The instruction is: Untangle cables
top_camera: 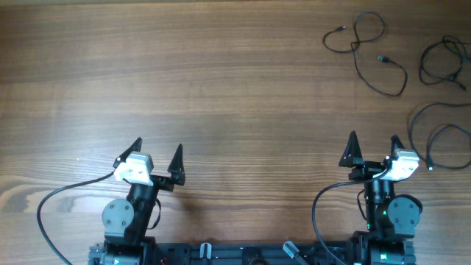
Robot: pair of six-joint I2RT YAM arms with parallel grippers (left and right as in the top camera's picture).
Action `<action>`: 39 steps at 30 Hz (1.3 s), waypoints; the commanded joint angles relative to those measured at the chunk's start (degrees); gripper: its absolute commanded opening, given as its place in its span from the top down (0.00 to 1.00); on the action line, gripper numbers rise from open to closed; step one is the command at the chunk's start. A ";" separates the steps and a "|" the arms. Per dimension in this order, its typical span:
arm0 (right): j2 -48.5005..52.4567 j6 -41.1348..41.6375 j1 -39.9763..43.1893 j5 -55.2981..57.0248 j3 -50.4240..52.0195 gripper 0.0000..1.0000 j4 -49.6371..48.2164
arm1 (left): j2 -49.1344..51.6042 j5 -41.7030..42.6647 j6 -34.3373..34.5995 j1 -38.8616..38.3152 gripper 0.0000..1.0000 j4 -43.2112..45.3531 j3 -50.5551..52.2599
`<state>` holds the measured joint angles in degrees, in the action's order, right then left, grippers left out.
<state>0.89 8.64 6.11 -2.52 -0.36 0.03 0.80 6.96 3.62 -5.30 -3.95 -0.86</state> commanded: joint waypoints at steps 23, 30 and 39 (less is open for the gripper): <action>-0.46 -1.01 -1.01 -0.35 0.04 0.00 -0.09 | -0.57 0.90 -1.49 0.55 0.00 0.17 0.50; -0.26 -3.93 -1.01 -0.22 0.04 0.00 -0.07 | -0.57 0.90 -1.46 0.55 0.00 0.15 0.50; 1.95 -13.03 -1.01 -0.96 0.04 0.00 -0.07 | -0.57 0.90 -1.46 0.55 0.00 0.17 0.50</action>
<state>1.91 -1.28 5.41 -2.57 -0.36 0.03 0.80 6.98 3.27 -5.13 -3.86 -0.86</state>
